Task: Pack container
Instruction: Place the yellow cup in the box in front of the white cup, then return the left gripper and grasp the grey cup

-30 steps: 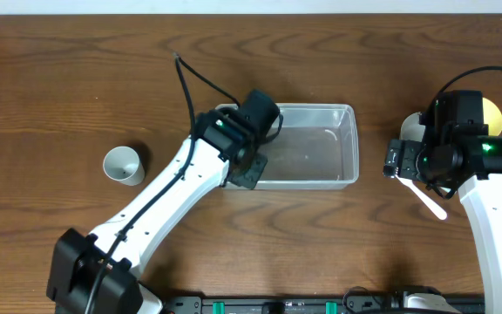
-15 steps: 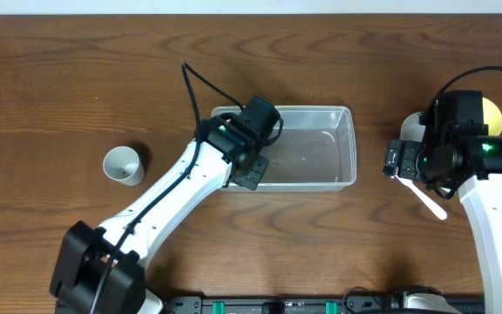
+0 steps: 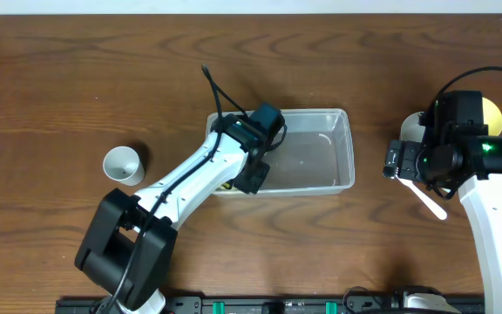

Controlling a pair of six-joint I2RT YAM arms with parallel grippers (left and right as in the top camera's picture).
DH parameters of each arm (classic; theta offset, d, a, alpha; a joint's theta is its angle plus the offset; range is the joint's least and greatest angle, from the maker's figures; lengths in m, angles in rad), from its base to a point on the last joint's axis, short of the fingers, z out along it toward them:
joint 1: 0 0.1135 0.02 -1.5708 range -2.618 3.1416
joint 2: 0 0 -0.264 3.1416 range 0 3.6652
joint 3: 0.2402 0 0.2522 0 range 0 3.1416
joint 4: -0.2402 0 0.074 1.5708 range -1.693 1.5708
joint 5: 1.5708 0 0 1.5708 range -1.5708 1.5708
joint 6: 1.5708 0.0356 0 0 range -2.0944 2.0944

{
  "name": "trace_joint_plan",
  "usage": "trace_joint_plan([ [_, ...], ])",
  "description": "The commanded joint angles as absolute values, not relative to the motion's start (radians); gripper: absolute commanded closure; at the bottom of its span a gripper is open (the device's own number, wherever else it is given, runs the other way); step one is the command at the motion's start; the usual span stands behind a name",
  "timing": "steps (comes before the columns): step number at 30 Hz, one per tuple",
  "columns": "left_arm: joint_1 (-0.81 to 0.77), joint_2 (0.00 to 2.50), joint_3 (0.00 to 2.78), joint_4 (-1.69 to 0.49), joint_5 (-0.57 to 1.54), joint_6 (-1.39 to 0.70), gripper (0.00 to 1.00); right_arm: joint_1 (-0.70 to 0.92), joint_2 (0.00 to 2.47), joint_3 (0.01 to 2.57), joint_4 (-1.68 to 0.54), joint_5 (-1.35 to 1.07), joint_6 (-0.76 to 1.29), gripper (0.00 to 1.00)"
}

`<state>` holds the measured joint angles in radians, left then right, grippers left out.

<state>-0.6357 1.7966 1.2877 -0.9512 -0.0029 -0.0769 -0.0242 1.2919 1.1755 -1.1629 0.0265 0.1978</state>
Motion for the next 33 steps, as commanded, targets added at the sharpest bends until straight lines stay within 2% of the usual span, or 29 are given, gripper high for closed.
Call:
trace_joint_plan([
  [1, -0.633, 1.796, 1.285, -0.966, -0.009, -0.075, 0.52, -0.033, 1.294, 1.191, -1.168, 0.037, 0.194, 0.01],
  [5, -0.633, 1.775, 1.361, -1.021, -0.023, -0.075, 0.51, -0.033, 1.294, 1.191, -1.173, 0.037, 0.193, 0.01],
  [13, -0.583, 1.629, 1.688, -1.239, -0.223, -0.077, 0.46, -0.033, 1.294, 1.191, -1.175, 0.037, 0.193, 0.01],
  [17, -0.430, 1.551, 1.708, -1.240, -0.221, -0.155, 0.46, -0.033, 1.294, 1.191, -1.175, 0.037, 0.193, 0.01],
  [19, -0.331, 1.544, 1.706, -1.262, -0.208, -0.210, 0.41, -0.033, 1.294, 1.191, -1.175, 0.037, 0.193, 0.01],
  [26, -0.035, 1.600, 1.600, -1.254, -0.037, -0.231, 0.40, -0.033, 1.294, 1.191, -1.171, 0.037, 0.193, 0.01],
  [33, 0.084, 1.679, 1.397, -1.124, -0.006, -0.231, 0.39, -0.033, 1.294, 1.191, -1.171, 0.037, 0.193, 0.01],
])
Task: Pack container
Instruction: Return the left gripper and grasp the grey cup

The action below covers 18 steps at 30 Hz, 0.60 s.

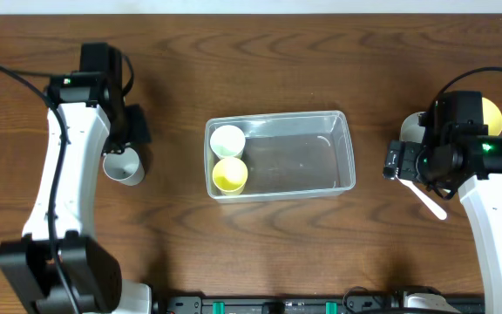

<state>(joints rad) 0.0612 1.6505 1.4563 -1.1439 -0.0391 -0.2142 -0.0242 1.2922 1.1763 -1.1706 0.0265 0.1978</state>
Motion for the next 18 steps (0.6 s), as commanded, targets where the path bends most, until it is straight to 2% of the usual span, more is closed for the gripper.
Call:
trace_joint_plan([
  [1, 0.091, 1.694, 1.367, -1.103, -0.006, -0.231, 0.39, -0.033, 1.294, 1.191, -1.171, 0.037, 0.193, 0.01],
  [10, 0.095, 1.813, 1.288, -1.009, -0.007, -0.230, 0.40, -0.033, 1.294, 1.191, -1.172, 0.036, 0.194, 0.01],
  [14, 0.095, 1.816, 1.289, -0.986, -0.007, -0.231, 0.67, -0.033, 1.294, 1.191, -1.180, 0.037, 0.193, 0.01],
  [18, 0.095, 1.816, 1.290, -0.985, -0.007, -0.222, 0.88, -0.033, 1.294, 1.191, -1.182, 0.037, 0.194, 0.01],
])
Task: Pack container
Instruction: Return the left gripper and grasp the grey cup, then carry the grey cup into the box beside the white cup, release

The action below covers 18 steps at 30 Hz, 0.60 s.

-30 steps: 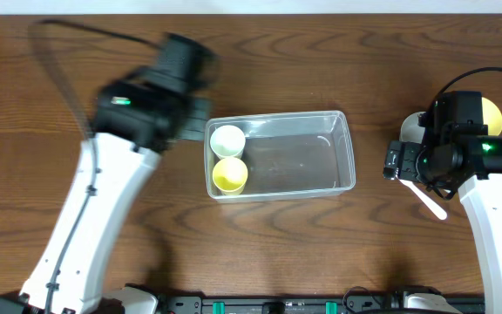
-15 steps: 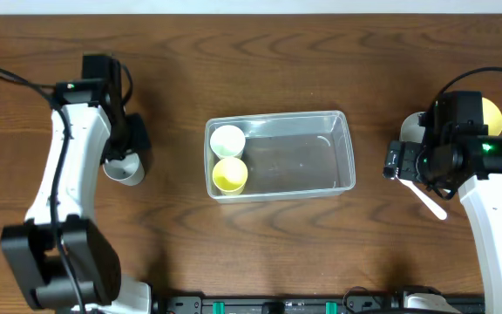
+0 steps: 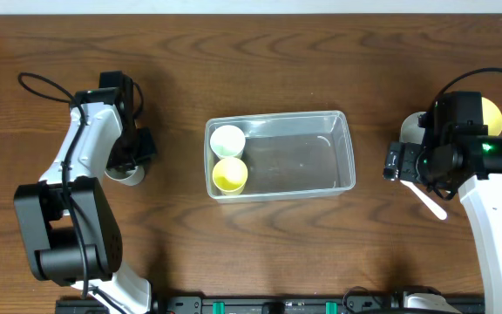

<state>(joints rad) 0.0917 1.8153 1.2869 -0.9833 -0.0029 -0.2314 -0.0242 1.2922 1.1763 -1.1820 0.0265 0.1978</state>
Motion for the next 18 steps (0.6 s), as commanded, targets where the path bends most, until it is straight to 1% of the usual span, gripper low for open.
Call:
trace_joint_plan([
  [1, 0.095, 1.816, 1.295, -0.989, -0.007, -0.219, 0.91, -0.033, 1.294, 1.191, -1.181, 0.037, 0.194, 0.01],
  [2, 0.094, 1.815, 1.301, -0.994, -0.007, -0.219, 0.94, -0.033, 1.294, 1.191, -1.181, 0.037, 0.193, 0.01],
  [6, 0.077, 1.789, 1.339, -1.024, -0.007, -0.219, 0.94, -0.033, 1.294, 1.191, -1.182, 0.037, 0.193, 0.01],
  [11, 0.000, 1.702, 1.444, -1.106, -0.007, -0.215, 0.94, -0.033, 1.294, 1.191, -1.176, 0.037, 0.193, 0.01],
  [15, -0.129, 1.616, 1.578, -1.192, -0.007, -0.211, 0.94, -0.033, 1.294, 1.191, -1.174, 0.037, 0.193, 0.01],
  [18, -0.268, 1.580, 1.687, -1.224, -0.008, -0.192, 0.94, -0.033, 1.294, 1.191, -1.172, 0.037, 0.193, 0.01],
])
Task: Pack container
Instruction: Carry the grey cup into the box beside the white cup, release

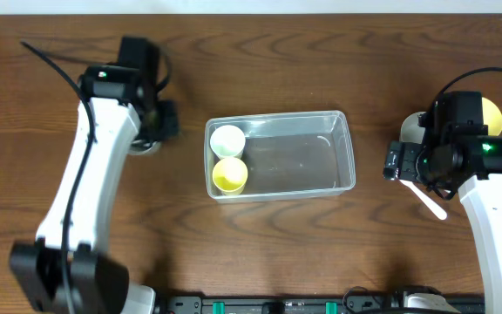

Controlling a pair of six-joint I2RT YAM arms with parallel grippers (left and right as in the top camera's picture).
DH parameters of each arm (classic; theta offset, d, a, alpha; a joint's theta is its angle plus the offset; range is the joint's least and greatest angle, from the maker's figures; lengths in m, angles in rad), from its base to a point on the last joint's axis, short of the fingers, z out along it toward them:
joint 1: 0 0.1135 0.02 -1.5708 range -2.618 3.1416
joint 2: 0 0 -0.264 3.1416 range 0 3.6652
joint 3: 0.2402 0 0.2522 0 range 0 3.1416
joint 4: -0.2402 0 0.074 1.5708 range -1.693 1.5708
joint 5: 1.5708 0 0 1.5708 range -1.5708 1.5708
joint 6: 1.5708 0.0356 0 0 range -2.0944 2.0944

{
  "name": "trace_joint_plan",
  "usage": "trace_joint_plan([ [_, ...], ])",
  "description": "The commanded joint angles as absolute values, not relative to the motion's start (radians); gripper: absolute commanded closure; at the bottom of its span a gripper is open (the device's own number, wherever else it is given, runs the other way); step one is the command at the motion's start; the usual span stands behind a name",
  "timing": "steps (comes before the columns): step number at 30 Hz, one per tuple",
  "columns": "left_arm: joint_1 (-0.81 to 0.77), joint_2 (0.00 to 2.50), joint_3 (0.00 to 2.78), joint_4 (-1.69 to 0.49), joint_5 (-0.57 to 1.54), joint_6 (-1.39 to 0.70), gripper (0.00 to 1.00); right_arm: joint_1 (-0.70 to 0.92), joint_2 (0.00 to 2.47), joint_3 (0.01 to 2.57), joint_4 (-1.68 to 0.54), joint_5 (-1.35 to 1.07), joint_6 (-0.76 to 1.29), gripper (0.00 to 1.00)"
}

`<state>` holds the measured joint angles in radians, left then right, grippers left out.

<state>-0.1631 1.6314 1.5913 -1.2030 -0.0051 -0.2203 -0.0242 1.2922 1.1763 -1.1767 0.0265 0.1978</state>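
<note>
A clear plastic container lies at the table's middle. A white cup and a yellow cup sit in its left end. Just left of the container, my left gripper is shut on a grey cup, which peeks out from under the wrist. At the right, my right gripper hovers by a white spoon; its fingers are hidden beneath the wrist.
A yellow round piece and a pale grey cup lie at the far right, partly under the right arm. The container's right two thirds hold nothing. Bare wood stretches behind and in front of the container.
My left gripper has shifted up and to the right, closer to the container. The grey cup has gone with it from its spot on the table. The right arm is unchanged.
First my left gripper was inside the container's left end while the grey cup stood alone at the left. Then the white and yellow cups lay in the container and the gripper was at the grey cup. It stayed on the cup, and now carries it toward the container.
</note>
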Motion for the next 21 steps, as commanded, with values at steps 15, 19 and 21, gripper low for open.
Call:
trace_joint_plan([
  [15, -0.680, 1.780, 1.808, -1.119, 0.072, -0.131, 0.94, -0.033, 1.294, 1.191, -1.171, 0.037, 0.193, 0.01],
  [19, -0.680, 1.868, 1.819, -1.113, 0.072, -0.127, 0.94, -0.033, 1.294, 1.191, -1.171, 0.037, 0.193, 0.01],
  [21, -0.681, 1.907, 1.819, -1.113, 0.074, -0.114, 0.94, -0.033, 1.294, 1.191, -1.169, 0.037, 0.193, 0.01],
])
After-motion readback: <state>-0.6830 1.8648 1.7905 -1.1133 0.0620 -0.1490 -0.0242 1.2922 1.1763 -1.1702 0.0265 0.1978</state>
